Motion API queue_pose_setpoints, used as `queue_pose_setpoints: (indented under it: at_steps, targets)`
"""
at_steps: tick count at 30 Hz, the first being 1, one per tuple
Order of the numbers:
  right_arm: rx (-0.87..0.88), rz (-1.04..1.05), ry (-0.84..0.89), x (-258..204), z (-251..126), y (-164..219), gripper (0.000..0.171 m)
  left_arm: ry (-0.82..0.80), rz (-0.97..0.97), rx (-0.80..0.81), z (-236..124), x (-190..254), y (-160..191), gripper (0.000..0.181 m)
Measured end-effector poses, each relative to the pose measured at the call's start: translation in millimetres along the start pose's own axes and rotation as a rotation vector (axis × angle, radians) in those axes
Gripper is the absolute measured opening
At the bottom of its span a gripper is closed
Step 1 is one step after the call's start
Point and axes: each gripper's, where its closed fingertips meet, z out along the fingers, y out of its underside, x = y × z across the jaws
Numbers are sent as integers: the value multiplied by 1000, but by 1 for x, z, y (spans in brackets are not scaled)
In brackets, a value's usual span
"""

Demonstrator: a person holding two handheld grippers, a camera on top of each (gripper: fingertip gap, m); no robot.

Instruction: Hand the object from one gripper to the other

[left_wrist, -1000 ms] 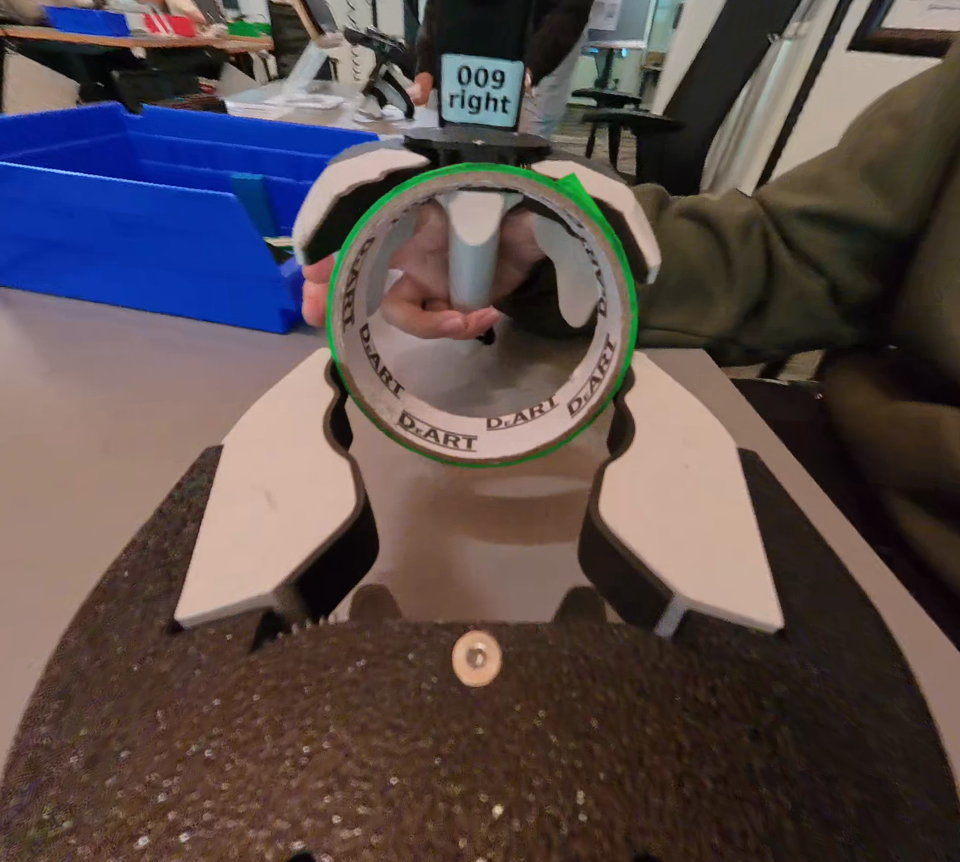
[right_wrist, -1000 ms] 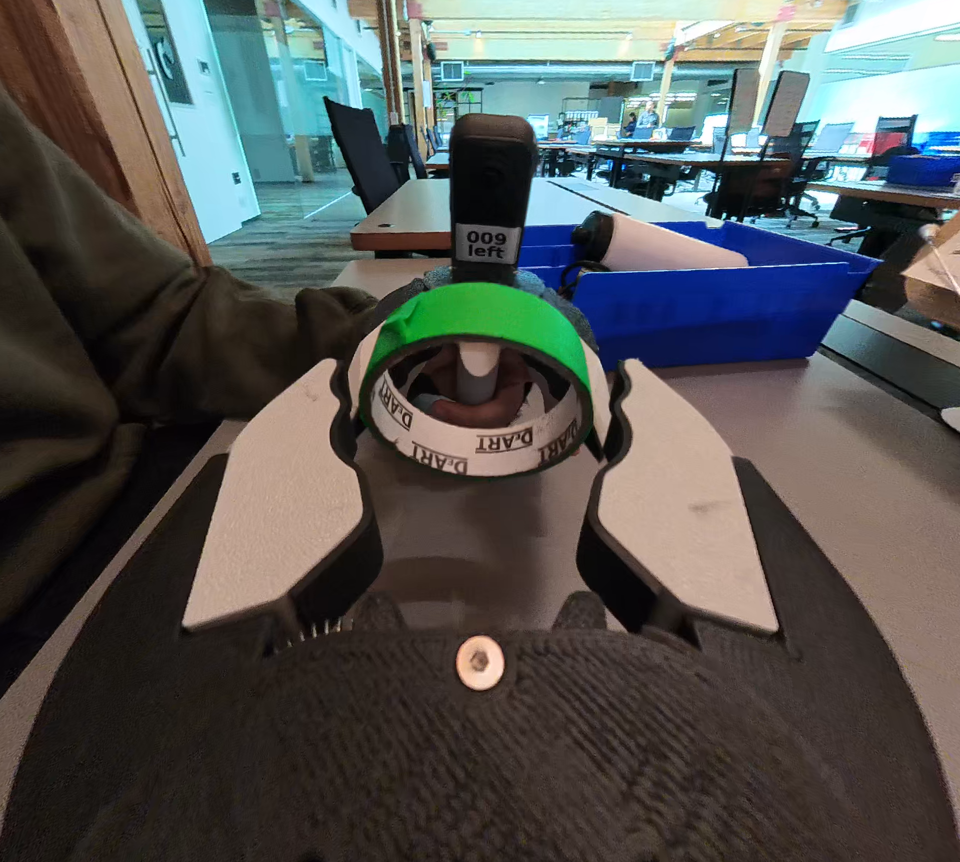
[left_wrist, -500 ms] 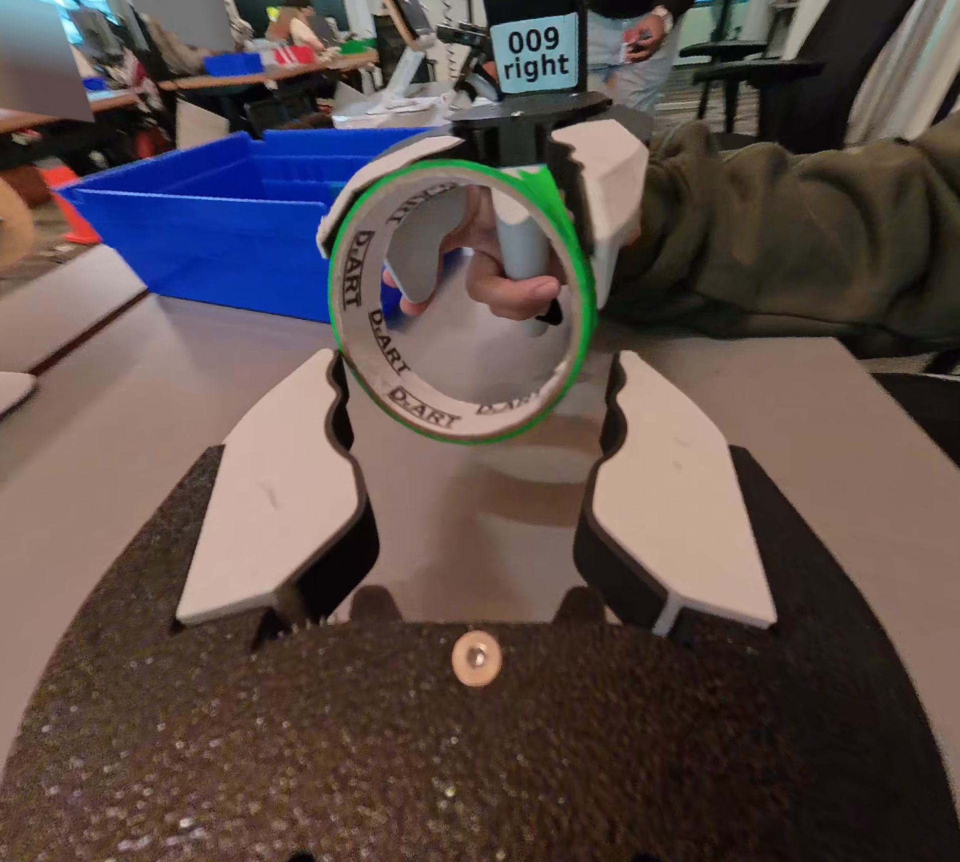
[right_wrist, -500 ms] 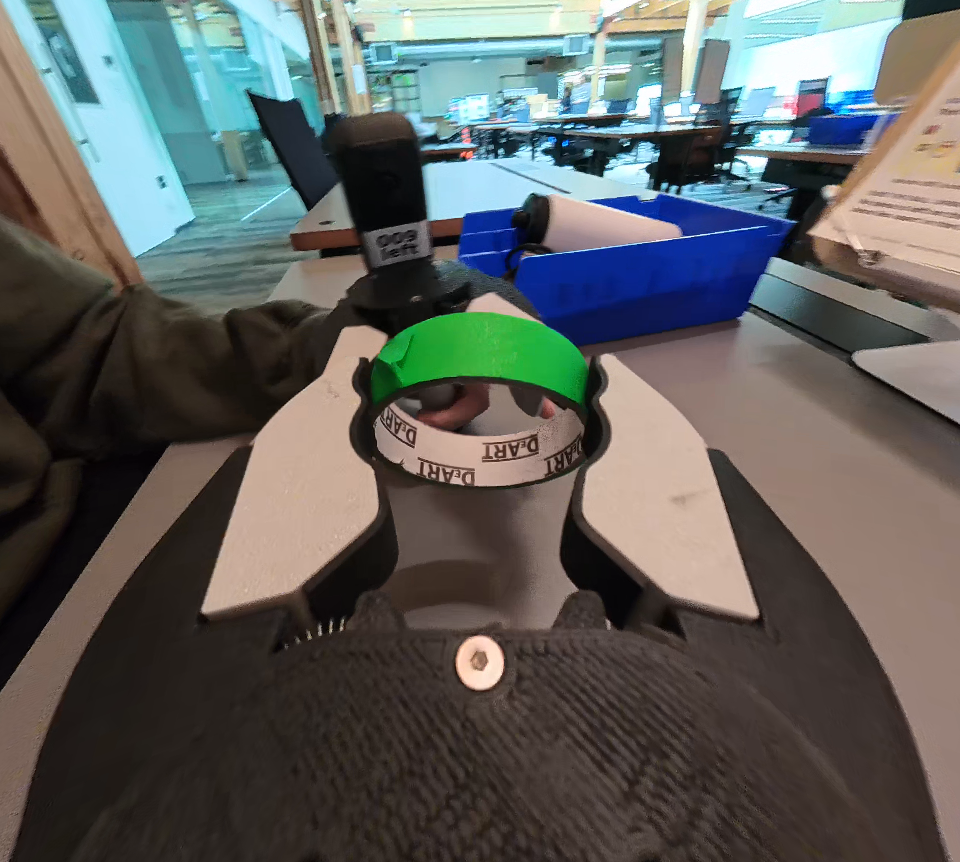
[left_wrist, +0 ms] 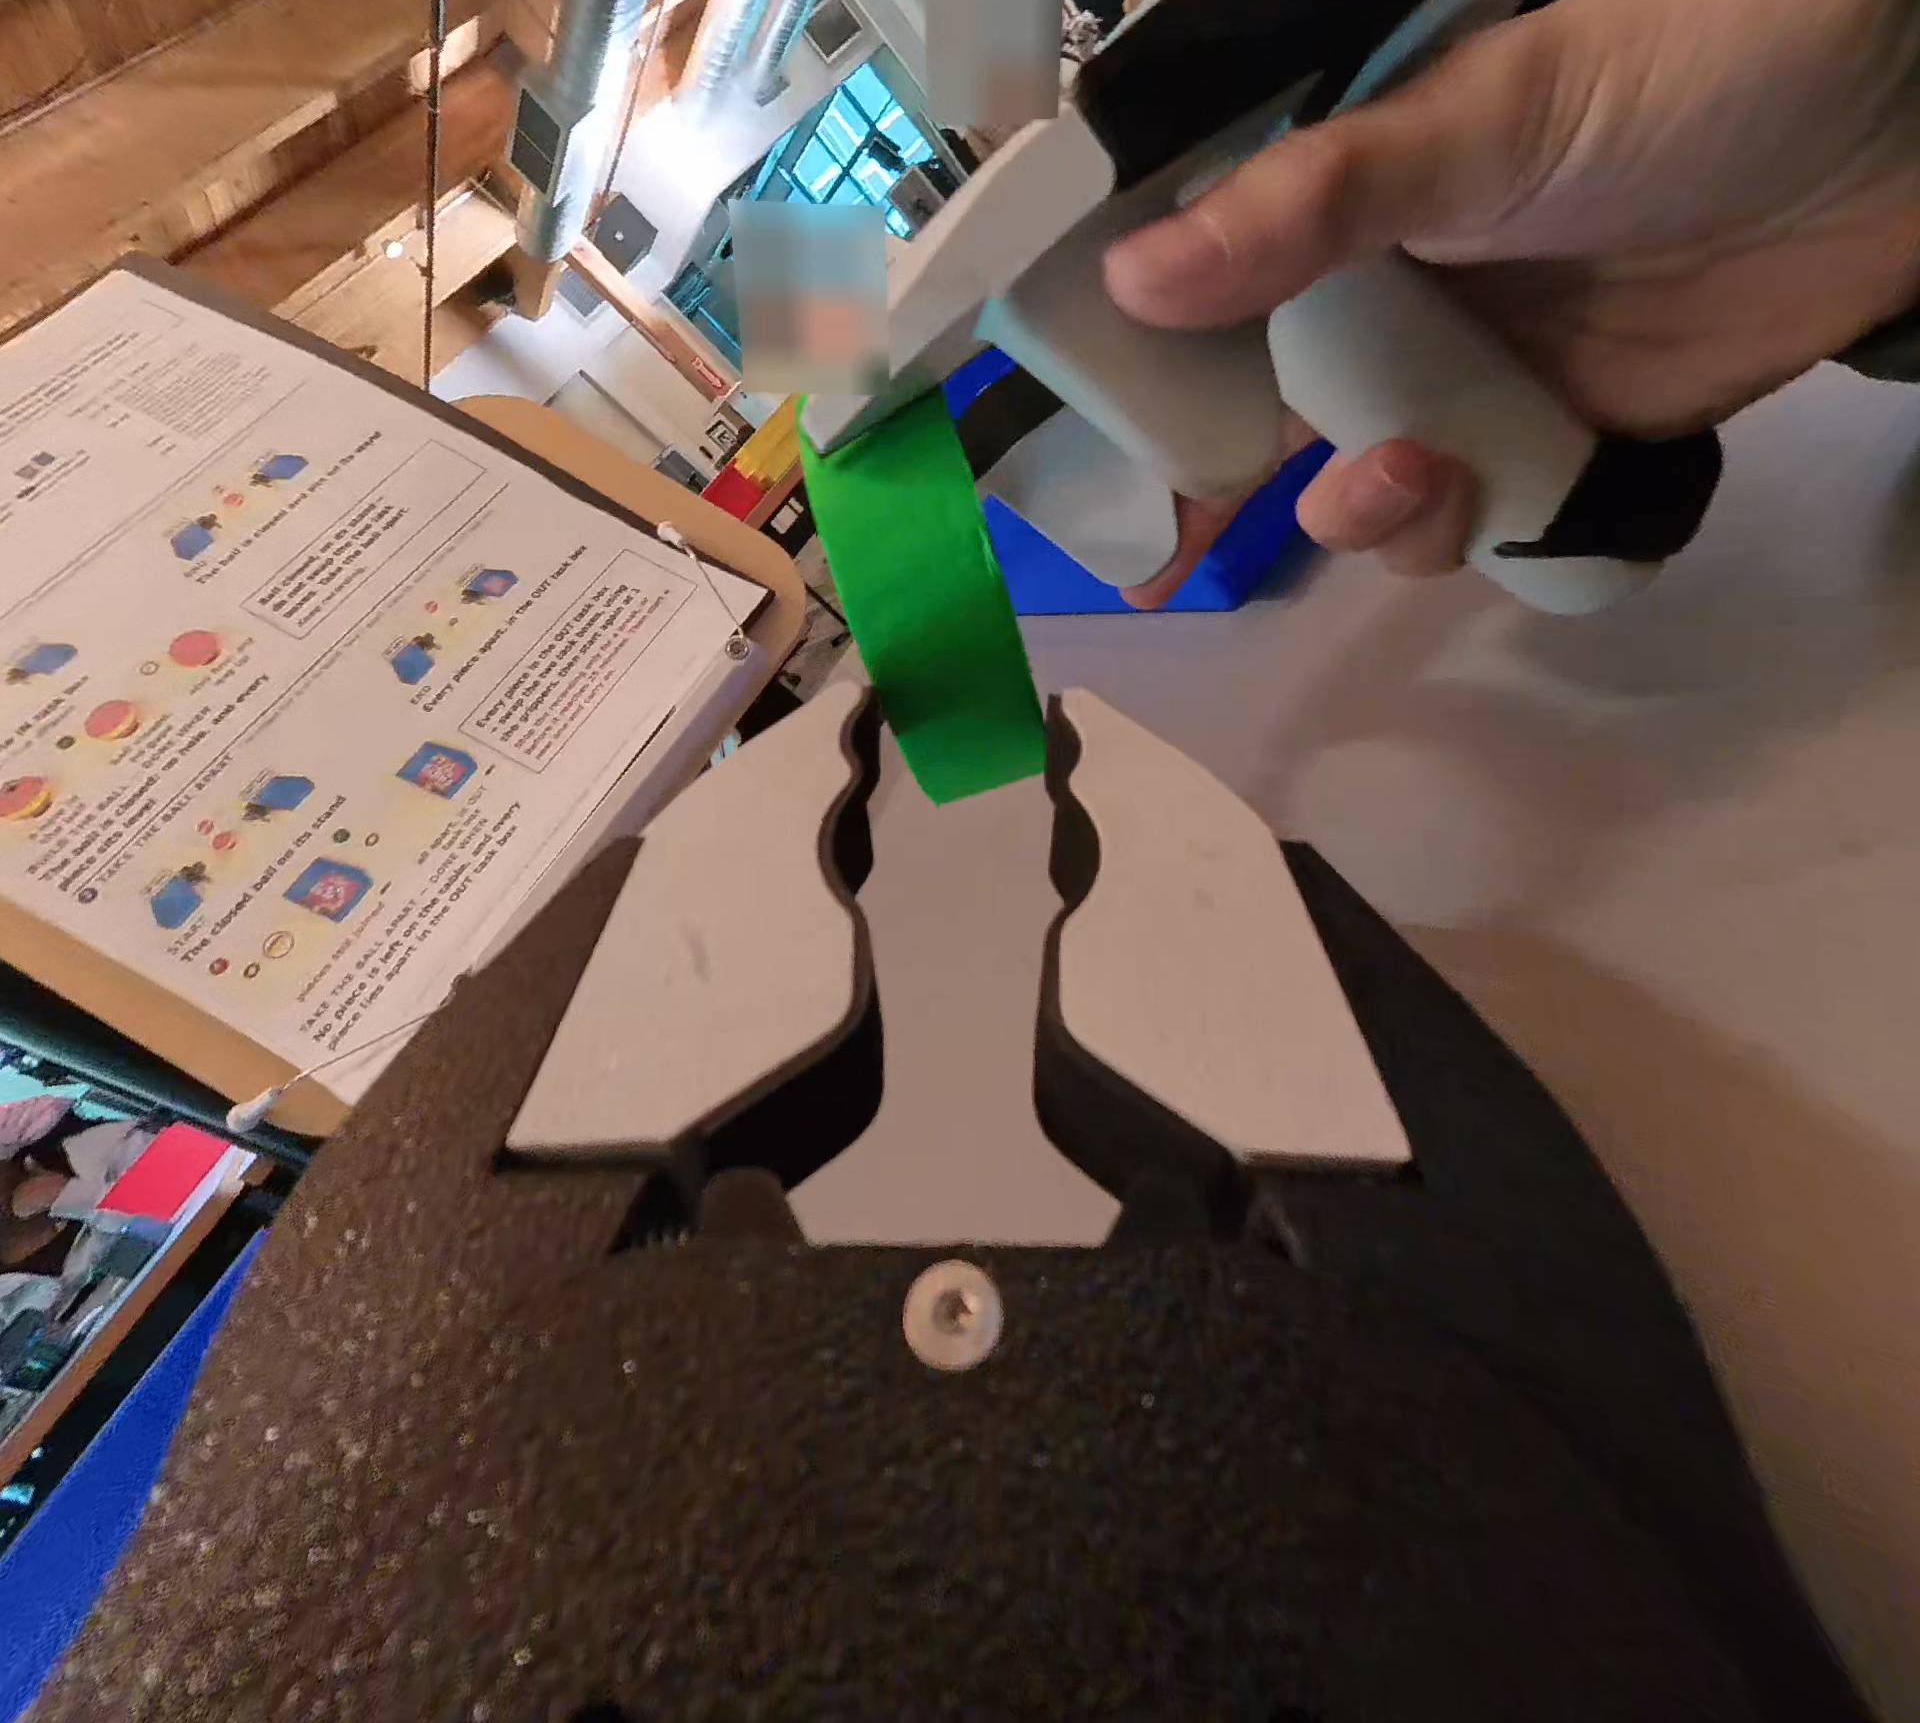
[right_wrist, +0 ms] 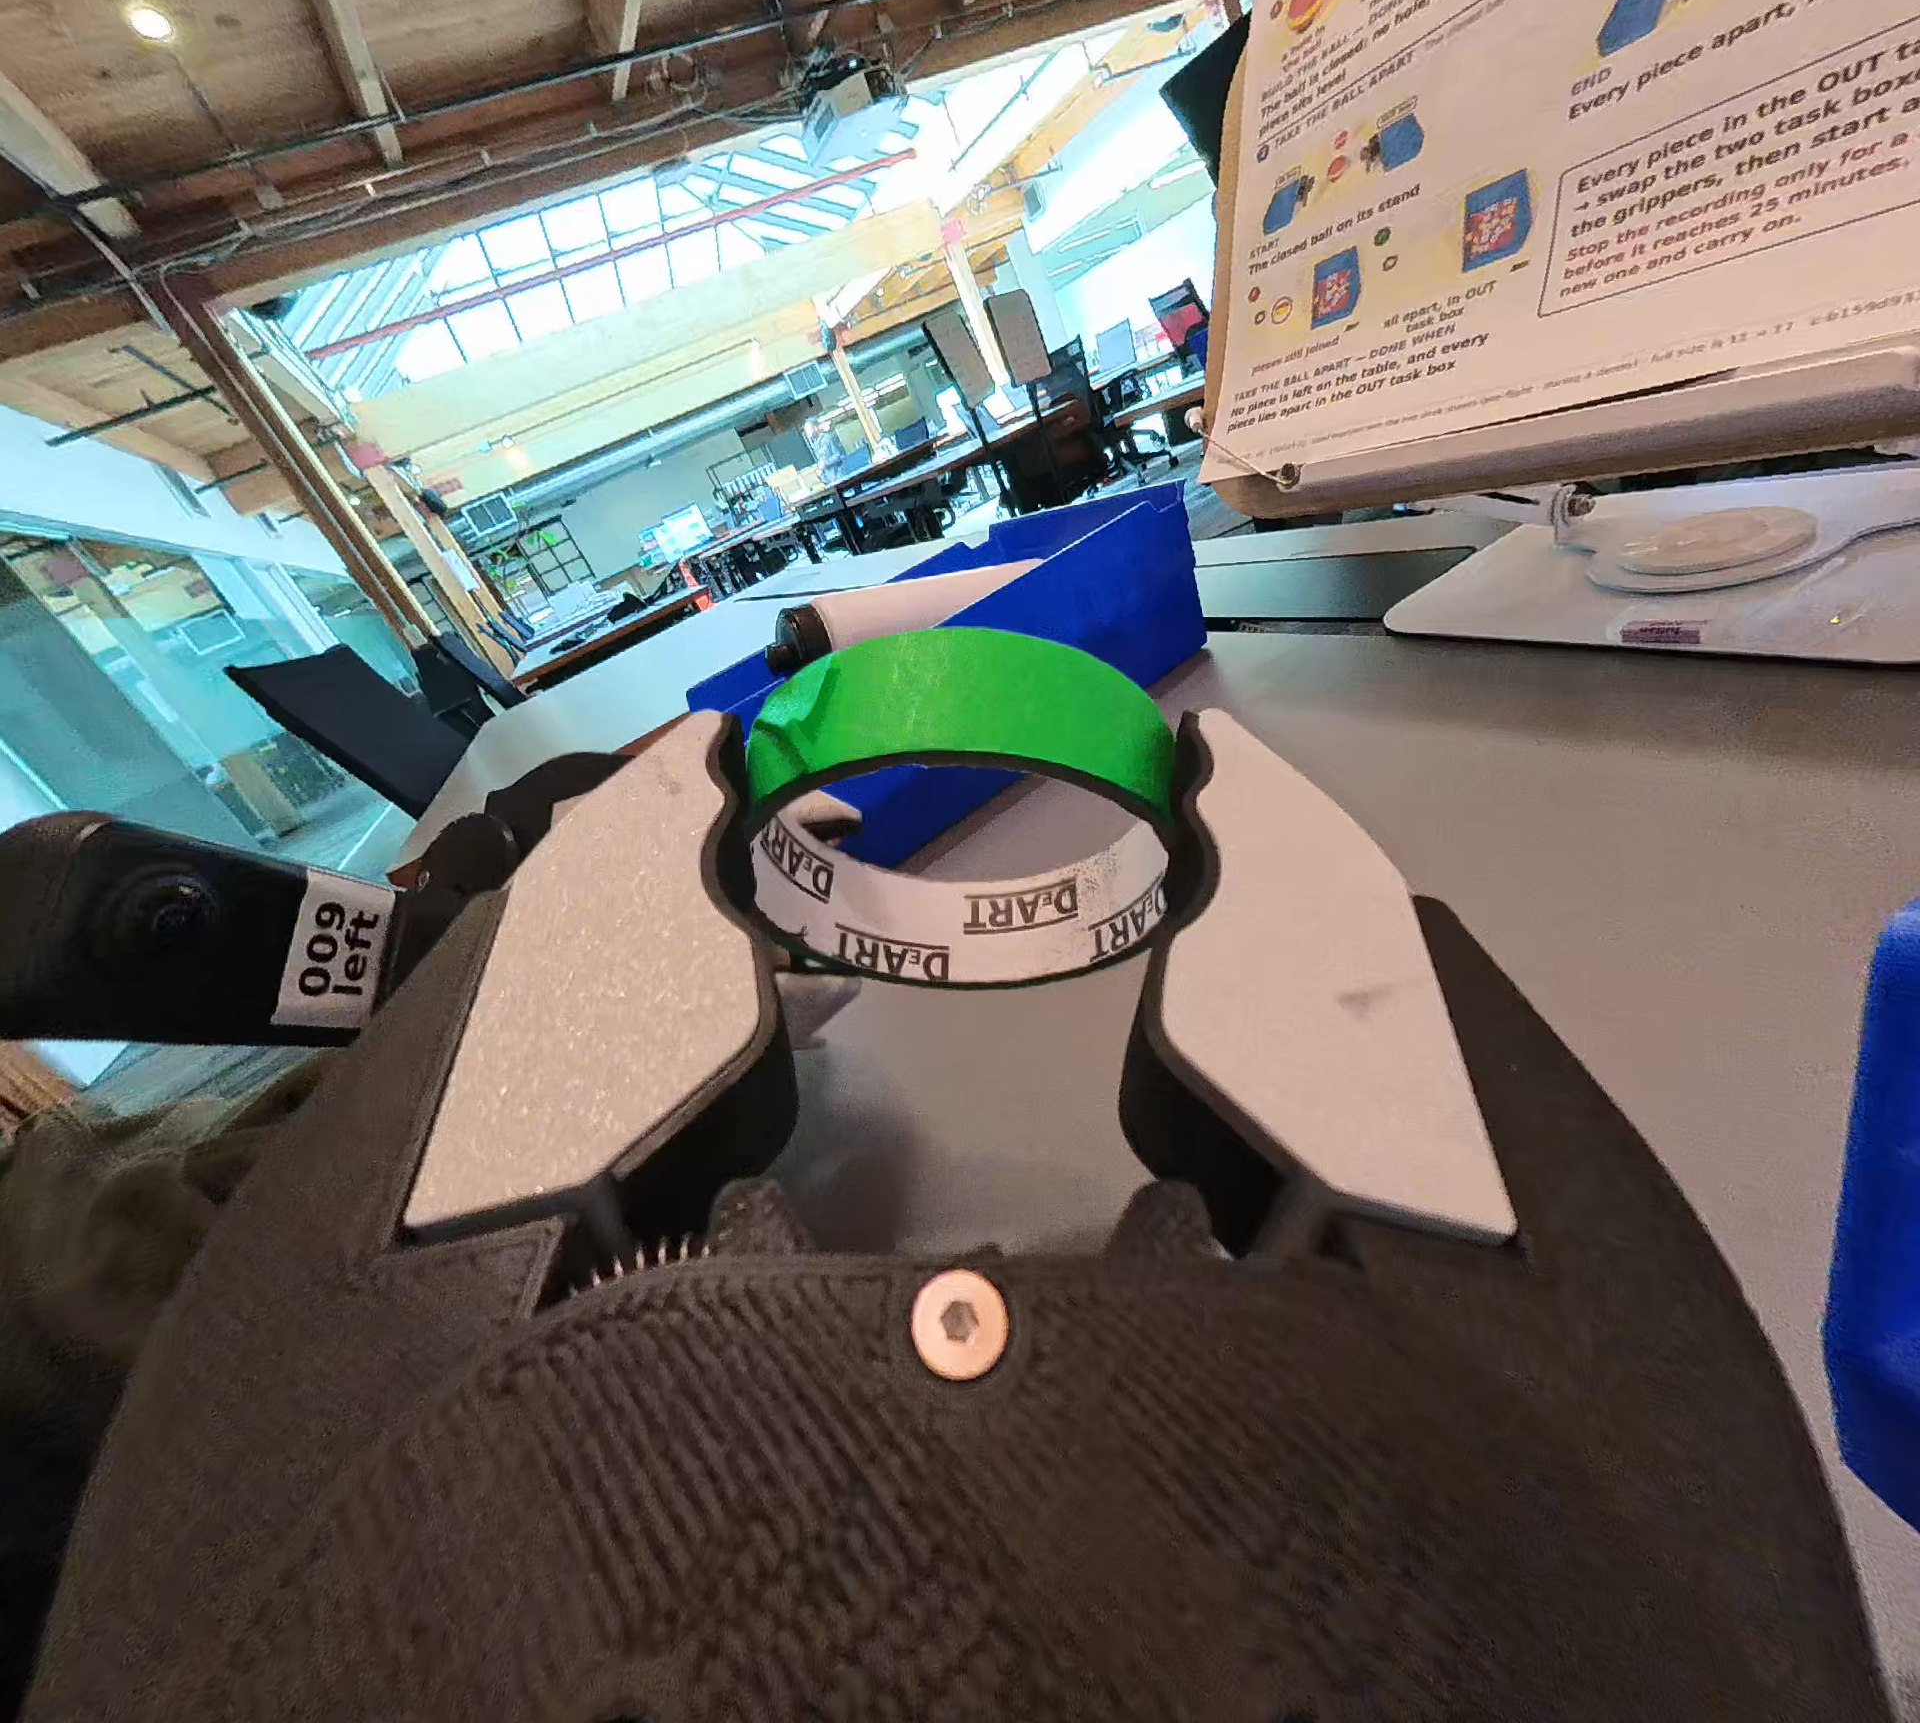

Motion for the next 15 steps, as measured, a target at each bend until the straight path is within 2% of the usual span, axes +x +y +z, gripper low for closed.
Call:
queue_pose_setpoints:
  at_steps: [1, 5, 8, 11, 13, 15]
  targets:
    - [5, -8, -2, -1, 0, -1, 79, 1, -13, -5, 0, -2, 0, 29]
    - [-1, -50, -37, -5, -2, -2, 78, 40, -81, 17, -2, -4, -2, 27]
    - [-24, -143, -103, -10, -10, -6, 79, 124, -269, 105, -8, -10, -7, 27]
    - [-88, -193, -199, -19, -20, -3, 82, 314, -520, 255, -24, -17, -16, 27]
    - [-96, -156, -266, -27, -24, -3, 76, 502, -652, 355, -42, -16, -24, 27]
    - [-97, -111, -330, -37, -25, -2, 68, 614, -727, 406, -56, -16, -28, 27]
